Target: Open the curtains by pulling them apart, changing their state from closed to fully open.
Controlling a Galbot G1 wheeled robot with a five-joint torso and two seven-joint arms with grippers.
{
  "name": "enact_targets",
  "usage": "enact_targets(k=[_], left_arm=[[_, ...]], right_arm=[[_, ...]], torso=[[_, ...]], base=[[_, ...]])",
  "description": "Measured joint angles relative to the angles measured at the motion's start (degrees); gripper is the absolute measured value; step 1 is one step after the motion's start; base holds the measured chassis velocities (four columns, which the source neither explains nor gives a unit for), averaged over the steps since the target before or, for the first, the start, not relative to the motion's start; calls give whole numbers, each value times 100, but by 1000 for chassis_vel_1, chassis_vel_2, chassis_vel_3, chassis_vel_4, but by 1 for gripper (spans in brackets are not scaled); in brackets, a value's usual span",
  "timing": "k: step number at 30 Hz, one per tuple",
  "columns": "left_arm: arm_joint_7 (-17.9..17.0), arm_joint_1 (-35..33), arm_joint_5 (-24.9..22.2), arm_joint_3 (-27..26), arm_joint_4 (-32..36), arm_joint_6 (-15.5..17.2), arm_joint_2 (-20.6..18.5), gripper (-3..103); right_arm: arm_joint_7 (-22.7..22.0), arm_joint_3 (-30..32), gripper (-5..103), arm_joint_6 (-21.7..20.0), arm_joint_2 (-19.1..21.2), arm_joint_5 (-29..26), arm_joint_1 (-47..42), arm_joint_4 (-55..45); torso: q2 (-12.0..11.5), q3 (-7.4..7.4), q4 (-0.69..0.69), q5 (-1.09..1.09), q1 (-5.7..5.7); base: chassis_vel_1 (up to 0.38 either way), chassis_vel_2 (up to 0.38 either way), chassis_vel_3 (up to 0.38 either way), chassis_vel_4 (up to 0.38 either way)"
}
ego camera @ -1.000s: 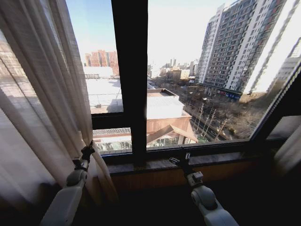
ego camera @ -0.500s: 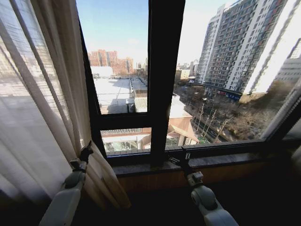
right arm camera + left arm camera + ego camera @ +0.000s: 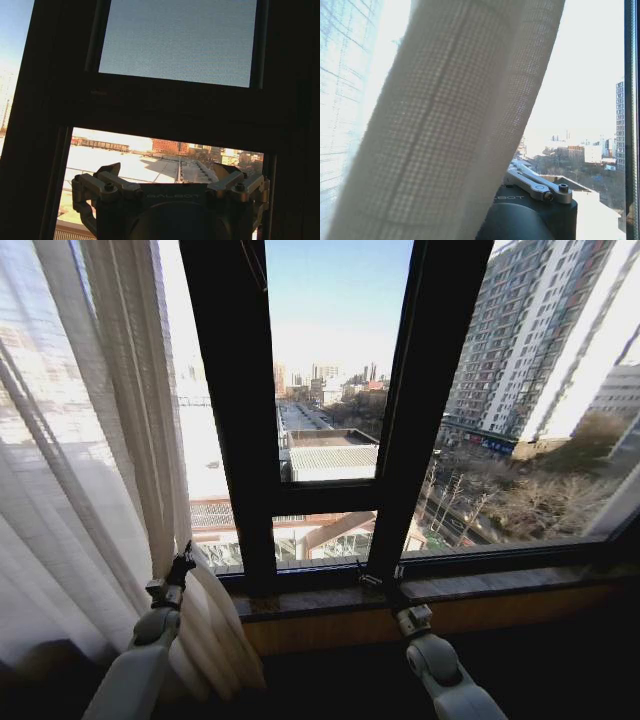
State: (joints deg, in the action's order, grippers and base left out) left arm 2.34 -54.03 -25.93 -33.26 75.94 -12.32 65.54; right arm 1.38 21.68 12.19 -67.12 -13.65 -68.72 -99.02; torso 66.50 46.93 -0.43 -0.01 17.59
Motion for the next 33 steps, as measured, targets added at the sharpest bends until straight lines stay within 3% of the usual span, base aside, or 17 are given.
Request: enact_targets(k=[23, 33], left_arm=[[-72, -275, -2, -136, 273, -29, 55, 0], [-107, -325, 1, -147, 323, -2, 34, 0]], right_arm=[[0, 0, 100, 0, 0, 0, 0, 0], [0, -1, 100, 0, -1, 0, 0, 0]], torso=[[-1, 1, 1, 2, 1], [1, -1, 0, -2, -3]], base=[[351, 343, -359, -338], [265, 115, -268, -105]])
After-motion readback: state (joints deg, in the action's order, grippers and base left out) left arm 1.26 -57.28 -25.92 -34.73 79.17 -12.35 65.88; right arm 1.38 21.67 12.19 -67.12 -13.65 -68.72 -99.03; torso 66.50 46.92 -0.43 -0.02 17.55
